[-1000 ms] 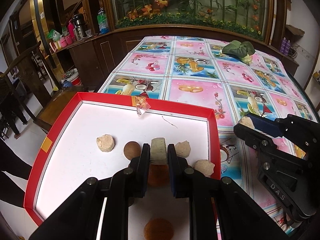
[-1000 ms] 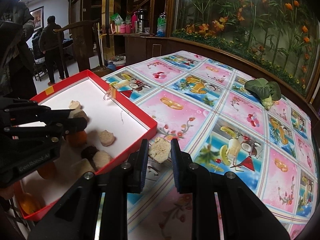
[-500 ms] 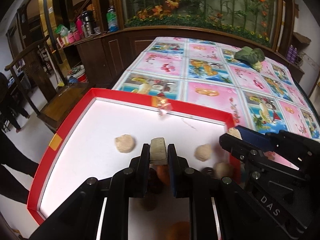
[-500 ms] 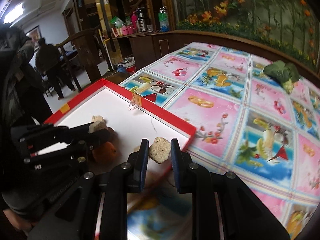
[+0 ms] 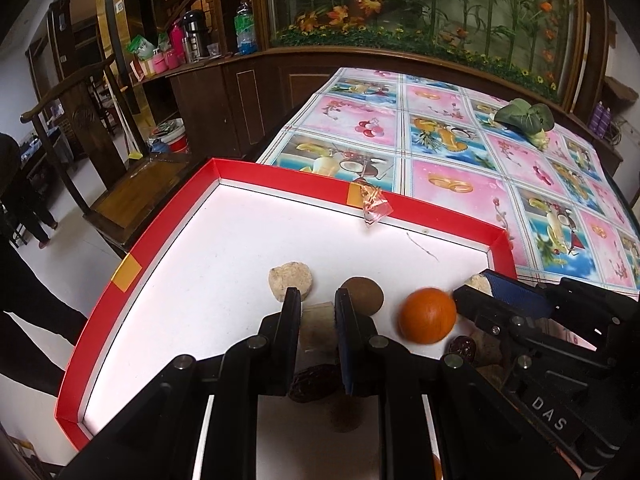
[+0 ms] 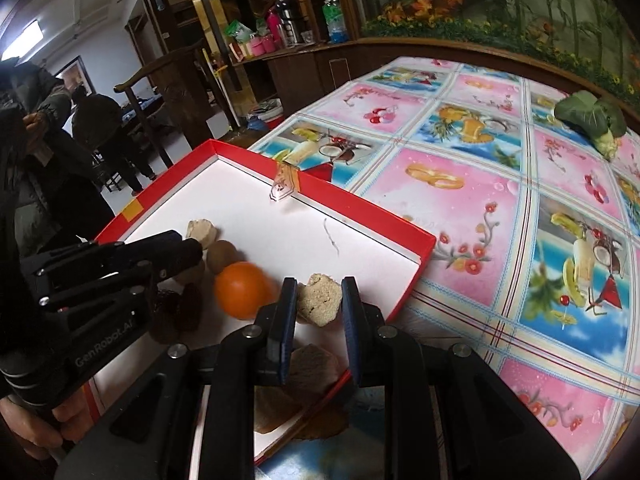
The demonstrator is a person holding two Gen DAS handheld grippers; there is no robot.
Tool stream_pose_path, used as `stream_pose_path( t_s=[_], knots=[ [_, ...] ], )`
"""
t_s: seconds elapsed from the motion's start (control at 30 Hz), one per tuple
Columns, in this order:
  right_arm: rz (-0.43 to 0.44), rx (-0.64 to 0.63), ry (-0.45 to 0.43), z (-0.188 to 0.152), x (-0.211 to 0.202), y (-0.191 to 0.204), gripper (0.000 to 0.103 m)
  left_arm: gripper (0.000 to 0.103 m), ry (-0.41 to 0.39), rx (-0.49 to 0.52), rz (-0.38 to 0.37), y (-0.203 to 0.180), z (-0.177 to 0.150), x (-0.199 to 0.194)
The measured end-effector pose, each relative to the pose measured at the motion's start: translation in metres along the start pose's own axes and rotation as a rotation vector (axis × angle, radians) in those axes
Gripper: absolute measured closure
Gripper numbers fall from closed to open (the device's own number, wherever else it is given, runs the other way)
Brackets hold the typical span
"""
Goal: Organize fruits
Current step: 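Carry both beige cakes over the tray and open both tools to drop them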
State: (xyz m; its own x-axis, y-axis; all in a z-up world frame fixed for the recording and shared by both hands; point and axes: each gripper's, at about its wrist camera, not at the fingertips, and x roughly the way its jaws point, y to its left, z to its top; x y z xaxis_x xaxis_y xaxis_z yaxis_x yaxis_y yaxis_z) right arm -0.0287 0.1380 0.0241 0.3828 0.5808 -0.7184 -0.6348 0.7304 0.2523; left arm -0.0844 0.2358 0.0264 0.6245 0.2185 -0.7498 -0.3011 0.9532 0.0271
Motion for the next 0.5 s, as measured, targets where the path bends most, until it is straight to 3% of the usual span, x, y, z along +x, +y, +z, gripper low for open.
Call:
stream_pose_path(
  t_s=[0.17,0.37,0.5],
  knots=[
    [0.011,-0.013,-0.004,0.000,0.001,0.000,0.078,0.084,0.016,-0.003,0.026,0.000,-0.001,0.002],
    [0.031,-0.038,0.000,-0.001,-0.002,0.000,0.074,0.040,0.006,-0.028,0.084,0.000,-0.001,-0.003],
    [0.054,-0.034,-0.031,-0.002,-0.014,-0.002,0.052,0.034,-0.022,-0.041,0.125,-0.004,-0.002,-0.012]
  ],
)
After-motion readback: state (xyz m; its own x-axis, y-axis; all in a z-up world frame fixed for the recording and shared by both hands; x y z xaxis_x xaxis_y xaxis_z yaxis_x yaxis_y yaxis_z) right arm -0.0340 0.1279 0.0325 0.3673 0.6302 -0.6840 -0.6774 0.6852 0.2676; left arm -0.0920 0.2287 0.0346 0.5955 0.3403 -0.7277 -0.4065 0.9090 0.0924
